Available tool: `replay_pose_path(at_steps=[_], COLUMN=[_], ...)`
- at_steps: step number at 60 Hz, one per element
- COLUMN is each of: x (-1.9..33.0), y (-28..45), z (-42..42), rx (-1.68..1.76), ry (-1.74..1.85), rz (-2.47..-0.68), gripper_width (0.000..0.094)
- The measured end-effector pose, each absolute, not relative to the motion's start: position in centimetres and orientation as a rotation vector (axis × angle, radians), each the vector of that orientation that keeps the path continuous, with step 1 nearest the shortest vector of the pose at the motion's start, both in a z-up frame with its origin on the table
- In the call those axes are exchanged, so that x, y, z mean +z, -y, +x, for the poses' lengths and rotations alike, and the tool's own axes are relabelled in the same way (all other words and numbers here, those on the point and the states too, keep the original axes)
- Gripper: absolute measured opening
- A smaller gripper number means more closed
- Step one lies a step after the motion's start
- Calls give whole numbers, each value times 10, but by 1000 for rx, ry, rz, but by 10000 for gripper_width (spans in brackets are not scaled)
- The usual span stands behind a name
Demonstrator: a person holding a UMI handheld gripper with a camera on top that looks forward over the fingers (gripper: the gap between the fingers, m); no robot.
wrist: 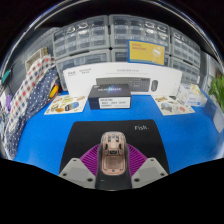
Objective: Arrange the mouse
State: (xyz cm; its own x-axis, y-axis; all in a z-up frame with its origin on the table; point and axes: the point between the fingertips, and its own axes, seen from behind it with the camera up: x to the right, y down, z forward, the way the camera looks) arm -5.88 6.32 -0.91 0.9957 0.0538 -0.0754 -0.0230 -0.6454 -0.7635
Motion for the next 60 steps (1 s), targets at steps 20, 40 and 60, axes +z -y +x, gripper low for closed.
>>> replay_pose_path(at_steps=[20, 40, 60], x=[-9, 92, 198], y=[-61, -4, 113], z=[-47, -33, -53], rx=[7, -32, -26], ry=[-17, -37, -12], rz=[-2292, -2203, -2072], gripper_width=[726, 854, 858])
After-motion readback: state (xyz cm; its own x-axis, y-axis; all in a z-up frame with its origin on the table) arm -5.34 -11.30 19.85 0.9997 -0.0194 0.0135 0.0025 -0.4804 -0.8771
